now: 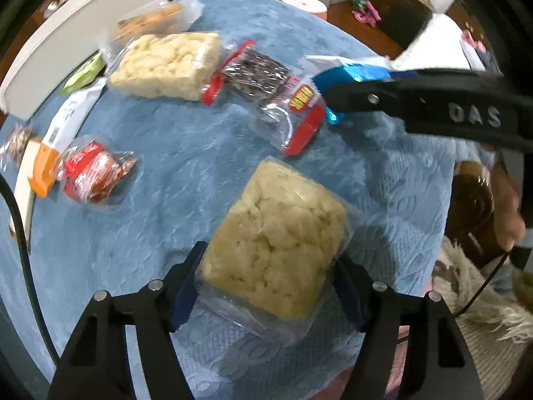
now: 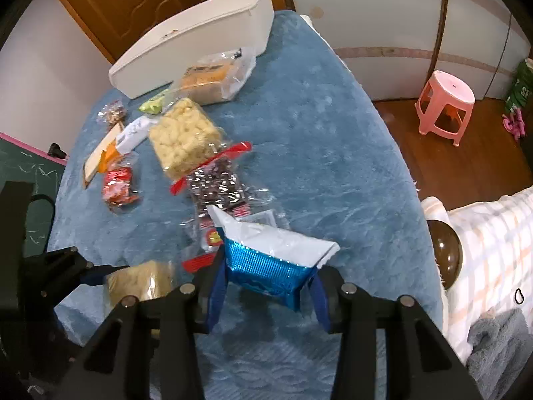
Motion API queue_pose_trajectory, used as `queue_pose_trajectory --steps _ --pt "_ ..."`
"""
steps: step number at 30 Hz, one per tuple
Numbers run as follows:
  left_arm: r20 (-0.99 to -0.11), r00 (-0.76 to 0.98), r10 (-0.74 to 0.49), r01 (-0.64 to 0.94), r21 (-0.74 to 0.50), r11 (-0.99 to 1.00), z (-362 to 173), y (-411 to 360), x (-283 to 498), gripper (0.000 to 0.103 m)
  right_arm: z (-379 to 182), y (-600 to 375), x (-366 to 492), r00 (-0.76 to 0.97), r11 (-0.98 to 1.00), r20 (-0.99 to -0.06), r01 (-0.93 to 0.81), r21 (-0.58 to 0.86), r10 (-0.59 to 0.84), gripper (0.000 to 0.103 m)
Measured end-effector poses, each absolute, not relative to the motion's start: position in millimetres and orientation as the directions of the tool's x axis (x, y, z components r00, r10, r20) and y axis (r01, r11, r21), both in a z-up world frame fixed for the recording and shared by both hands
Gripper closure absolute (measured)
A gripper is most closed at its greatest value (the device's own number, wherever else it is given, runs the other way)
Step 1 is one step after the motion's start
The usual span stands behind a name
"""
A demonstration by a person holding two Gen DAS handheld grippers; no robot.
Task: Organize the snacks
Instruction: 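Grasp the cracker bag with the left tool while the right grasps the blue foil packet, then carry both items to the white bin and release them inside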
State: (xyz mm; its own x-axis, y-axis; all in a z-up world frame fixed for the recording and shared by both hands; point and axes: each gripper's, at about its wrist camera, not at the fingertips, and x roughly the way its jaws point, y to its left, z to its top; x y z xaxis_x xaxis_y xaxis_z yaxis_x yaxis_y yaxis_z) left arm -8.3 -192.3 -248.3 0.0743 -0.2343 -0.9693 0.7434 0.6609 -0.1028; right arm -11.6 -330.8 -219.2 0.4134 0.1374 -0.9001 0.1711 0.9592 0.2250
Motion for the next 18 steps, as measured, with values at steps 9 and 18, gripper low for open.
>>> queue_pose_trajectory --steps 9,18 --pt "-0.936 0.185 -0.3 0.654 -0.11 0.748 -190.6 -144.3 21.7 0.034 -181.6 -304.0 -8.0 0.464 0.969 -0.868 0.074 0.235 0.175 0.06" --pt "-0.877 0.426 -0.222 0.509 0.03 0.86 -92.7 -95.6 100.7 0.034 -108.4 -276.7 41.1 0.555 0.985 -0.814 -0.061 0.163 0.169 0.06"
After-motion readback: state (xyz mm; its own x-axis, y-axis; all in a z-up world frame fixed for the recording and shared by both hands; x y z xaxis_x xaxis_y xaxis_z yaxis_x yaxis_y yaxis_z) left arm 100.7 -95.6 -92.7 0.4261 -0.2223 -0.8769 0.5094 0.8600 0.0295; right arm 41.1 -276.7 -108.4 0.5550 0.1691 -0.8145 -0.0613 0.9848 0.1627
